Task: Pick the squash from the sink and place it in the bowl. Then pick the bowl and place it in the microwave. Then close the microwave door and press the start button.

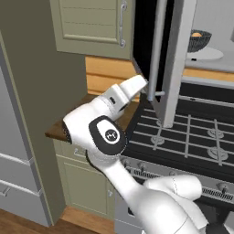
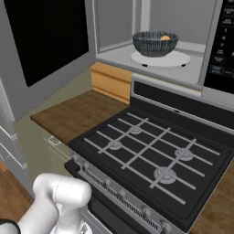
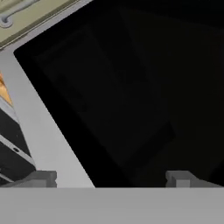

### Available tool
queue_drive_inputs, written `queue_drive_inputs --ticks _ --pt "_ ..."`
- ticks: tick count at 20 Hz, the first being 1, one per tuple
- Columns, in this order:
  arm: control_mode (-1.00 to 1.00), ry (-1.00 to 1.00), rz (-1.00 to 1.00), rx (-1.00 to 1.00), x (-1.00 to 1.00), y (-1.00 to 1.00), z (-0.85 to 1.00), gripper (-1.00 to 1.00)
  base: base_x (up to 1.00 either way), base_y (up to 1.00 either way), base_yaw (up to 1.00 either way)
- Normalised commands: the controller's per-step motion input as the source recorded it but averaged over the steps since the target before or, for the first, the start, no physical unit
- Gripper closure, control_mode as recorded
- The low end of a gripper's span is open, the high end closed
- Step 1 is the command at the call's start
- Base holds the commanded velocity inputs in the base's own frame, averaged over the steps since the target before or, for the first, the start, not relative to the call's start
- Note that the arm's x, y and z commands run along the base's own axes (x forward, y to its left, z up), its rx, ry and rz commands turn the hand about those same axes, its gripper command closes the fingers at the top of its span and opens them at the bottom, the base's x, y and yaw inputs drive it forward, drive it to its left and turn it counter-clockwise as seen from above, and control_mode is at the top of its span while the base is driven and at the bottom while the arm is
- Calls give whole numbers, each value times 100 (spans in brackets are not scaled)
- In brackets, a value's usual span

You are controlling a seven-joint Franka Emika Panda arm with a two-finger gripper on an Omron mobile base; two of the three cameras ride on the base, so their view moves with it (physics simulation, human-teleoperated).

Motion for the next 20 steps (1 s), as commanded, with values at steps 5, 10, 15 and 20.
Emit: queue_drive_inputs --ticks 5,10,15,20 --pt "-100 0 -1 18 1 -90 24 -100 0 0 0" --pt "-100 7 0 18 29 -86 11 -100 0 0 0" --pt "-100 0 0 17 75 -79 0 -100 0 0 0" --pt "-100 -1 0 19 69 -97 0 -100 0 0 0"
